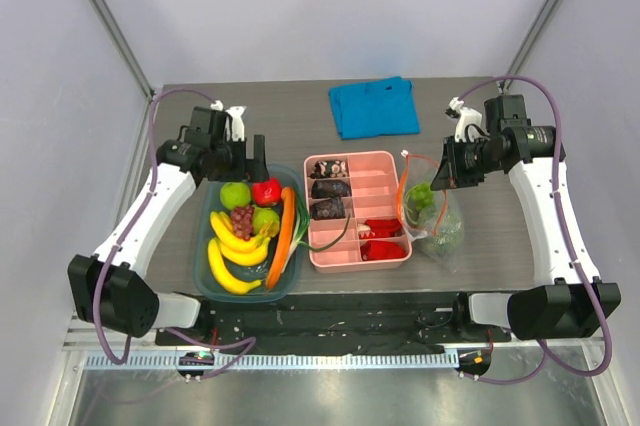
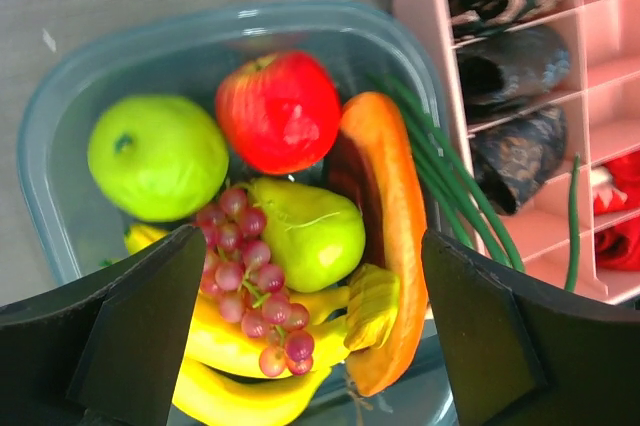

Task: Place the food in the zip-top bag and seal the zipper
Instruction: Pick up the fake fruit from the bin.

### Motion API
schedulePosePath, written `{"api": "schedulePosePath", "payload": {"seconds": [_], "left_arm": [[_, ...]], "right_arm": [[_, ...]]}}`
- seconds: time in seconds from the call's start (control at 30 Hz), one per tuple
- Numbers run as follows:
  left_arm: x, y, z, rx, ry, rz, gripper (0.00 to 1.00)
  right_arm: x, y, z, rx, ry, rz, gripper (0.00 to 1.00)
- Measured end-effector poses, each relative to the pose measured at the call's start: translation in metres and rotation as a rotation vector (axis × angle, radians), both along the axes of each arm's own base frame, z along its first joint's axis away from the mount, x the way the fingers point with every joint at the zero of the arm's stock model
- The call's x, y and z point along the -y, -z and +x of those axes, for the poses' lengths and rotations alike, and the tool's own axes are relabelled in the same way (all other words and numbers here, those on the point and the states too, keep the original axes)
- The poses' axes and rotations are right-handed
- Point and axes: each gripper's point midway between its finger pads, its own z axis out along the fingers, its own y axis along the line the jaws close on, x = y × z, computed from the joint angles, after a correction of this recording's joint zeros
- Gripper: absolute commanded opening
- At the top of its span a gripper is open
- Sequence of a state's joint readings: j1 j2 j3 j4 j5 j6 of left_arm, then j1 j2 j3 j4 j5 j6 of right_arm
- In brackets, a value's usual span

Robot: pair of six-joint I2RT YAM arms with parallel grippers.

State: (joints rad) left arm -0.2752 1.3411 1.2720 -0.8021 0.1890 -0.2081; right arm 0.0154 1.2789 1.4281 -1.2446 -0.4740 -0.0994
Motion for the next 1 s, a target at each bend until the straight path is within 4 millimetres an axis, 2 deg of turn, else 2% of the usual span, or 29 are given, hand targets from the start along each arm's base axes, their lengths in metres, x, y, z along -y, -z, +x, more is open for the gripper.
{"api": "schedulePosePath", "payload": {"seconds": [0.1, 0.23, 0.33, 0.6, 0.77, 1.0], "left_arm": [[-0.005, 0.017, -0.002, -0.054, -0.1, -0.003, 0.88], [-0.003, 0.036, 0.007, -0.103, -0.194, -0.018, 0.87], [0.005, 0.054, 0.017, -0.137, -0.236, -0.026, 0.88], [0.028, 0.094, 0.031, -0.158, -0.279, 0.021, 0.78], [0.02, 0.123, 0.037, -0.186, -0.345, 0.078, 0.74], [0.019, 0.126, 0.041, -0.183, -0.37, 0.073, 0.74]], "right_arm": [[0.0, 0.001, 0.001, 0.003, 0.0, 0.0, 0.01], [0.0, 0.004, 0.001, -0.005, 0.002, 0.001, 0.01], [0.0, 0.004, 0.001, -0.005, 0.003, 0.001, 0.01], [0.0, 0.005, 0.002, -0.007, 0.009, -0.002, 0.01], [0.001, 0.005, 0.002, -0.007, 0.011, -0.005, 0.01], [0.001, 0.009, 0.001, -0.019, 0.011, -0.006, 0.01]]}}
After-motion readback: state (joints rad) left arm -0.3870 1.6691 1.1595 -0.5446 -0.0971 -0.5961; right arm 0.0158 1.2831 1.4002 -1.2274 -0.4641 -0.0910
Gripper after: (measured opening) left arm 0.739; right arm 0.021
